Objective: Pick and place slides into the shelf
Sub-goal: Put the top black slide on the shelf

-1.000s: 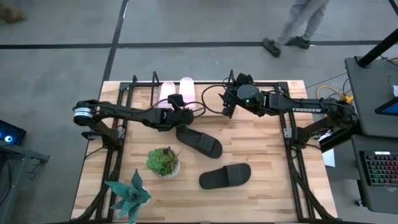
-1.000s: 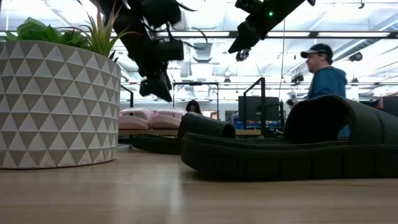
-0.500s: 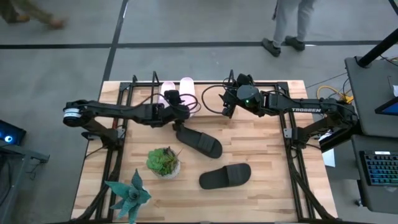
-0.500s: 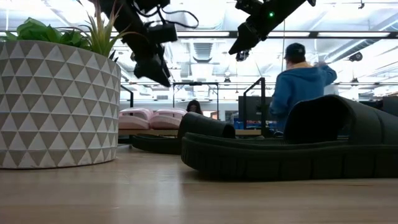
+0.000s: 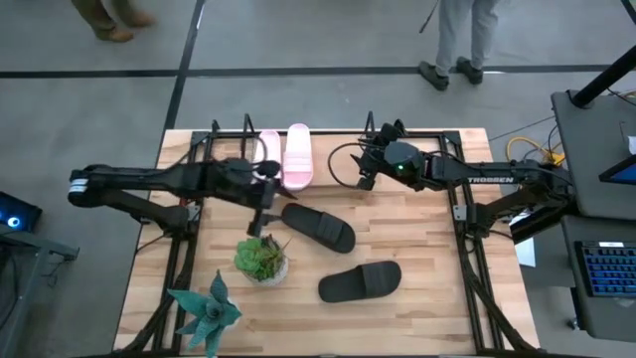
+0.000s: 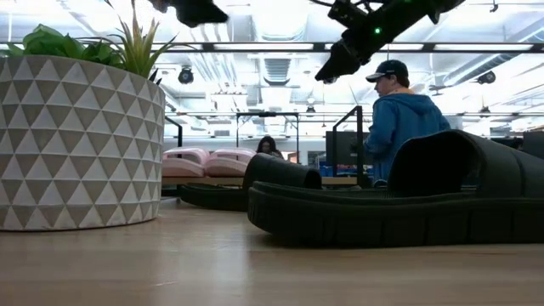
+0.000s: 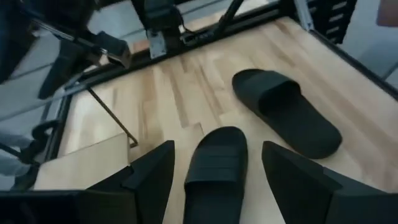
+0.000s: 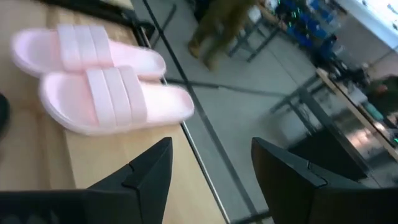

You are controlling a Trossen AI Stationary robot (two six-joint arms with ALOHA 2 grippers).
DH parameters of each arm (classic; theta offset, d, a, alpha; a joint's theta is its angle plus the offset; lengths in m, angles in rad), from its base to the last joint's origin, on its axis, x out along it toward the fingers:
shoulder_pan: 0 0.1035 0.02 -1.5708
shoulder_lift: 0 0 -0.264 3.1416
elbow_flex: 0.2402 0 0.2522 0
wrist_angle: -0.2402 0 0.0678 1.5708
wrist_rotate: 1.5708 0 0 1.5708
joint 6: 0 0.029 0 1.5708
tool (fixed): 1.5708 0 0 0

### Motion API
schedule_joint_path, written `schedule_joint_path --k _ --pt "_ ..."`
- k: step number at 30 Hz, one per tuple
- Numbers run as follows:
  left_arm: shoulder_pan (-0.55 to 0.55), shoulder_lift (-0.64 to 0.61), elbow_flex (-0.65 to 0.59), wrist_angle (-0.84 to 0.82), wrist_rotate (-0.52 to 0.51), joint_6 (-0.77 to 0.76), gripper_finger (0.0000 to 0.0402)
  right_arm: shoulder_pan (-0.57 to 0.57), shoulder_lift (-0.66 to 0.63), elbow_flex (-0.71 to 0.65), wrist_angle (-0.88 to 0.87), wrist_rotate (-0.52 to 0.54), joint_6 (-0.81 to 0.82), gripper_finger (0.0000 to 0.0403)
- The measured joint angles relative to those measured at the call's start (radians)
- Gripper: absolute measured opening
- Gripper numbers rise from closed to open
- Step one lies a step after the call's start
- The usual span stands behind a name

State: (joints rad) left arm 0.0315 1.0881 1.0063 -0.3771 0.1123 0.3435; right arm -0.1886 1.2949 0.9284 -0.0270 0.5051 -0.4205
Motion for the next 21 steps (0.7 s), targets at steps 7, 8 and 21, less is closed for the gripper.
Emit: schedule_joint_path --k 7,8,21 --pt "-0.059 -0.133 -0.047 -0.015 -0.163 -0.047 0.0226 0.006 -0.136 -0.110 0.073 -0.294 -0.058 0.0188" --pt "-0.063 -0.151 -0.061 -0.009 -0.185 -0.050 0.0226 0.009 -0.157 -0.130 0.091 -0.330 -0.059 0.0186" --pt "-0.079 -0.296 -0.210 0.009 -0.251 -0.104 0.0226 0.259 -0.361 -0.270 0.069 -0.359 -0.054 0.0159"
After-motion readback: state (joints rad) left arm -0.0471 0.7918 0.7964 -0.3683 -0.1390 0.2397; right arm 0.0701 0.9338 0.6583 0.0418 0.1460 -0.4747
